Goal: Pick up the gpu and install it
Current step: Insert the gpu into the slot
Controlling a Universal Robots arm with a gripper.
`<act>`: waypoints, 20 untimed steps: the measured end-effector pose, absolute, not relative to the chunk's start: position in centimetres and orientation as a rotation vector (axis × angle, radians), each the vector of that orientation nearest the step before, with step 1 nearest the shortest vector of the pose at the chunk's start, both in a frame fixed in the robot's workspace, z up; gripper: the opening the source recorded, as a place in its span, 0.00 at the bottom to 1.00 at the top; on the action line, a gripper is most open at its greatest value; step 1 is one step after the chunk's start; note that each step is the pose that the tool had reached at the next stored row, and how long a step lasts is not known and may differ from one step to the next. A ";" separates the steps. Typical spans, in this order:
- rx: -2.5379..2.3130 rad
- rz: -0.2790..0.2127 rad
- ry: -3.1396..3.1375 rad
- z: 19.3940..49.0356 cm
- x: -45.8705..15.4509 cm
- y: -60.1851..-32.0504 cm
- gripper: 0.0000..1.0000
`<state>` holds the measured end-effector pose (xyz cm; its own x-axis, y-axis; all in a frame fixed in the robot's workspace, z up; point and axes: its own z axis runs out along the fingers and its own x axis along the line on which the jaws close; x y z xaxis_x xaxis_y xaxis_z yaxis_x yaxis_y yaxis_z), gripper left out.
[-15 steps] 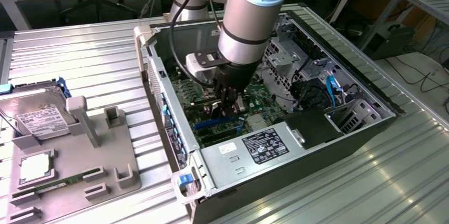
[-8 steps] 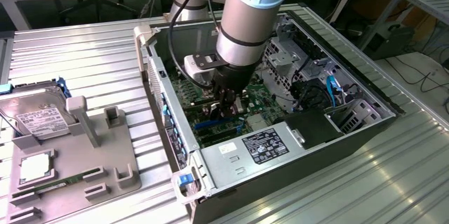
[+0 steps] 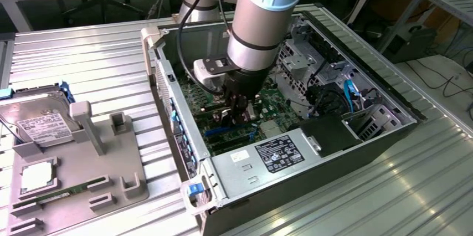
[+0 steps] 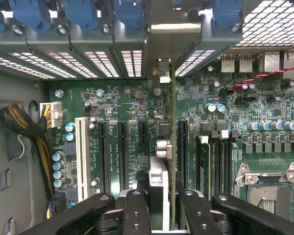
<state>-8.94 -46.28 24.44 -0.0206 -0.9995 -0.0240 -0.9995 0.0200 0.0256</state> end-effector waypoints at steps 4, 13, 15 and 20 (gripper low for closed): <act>2.198 -0.055 -2.243 24.2 -9.0 -46.3 0.28; 2.198 -0.055 -2.243 24.0 -9.0 -46.3 0.28; 2.198 -0.055 -2.243 24.0 -9.0 -46.3 0.28; 2.198 -0.055 -2.243 24.0 -9.0 -46.0 0.28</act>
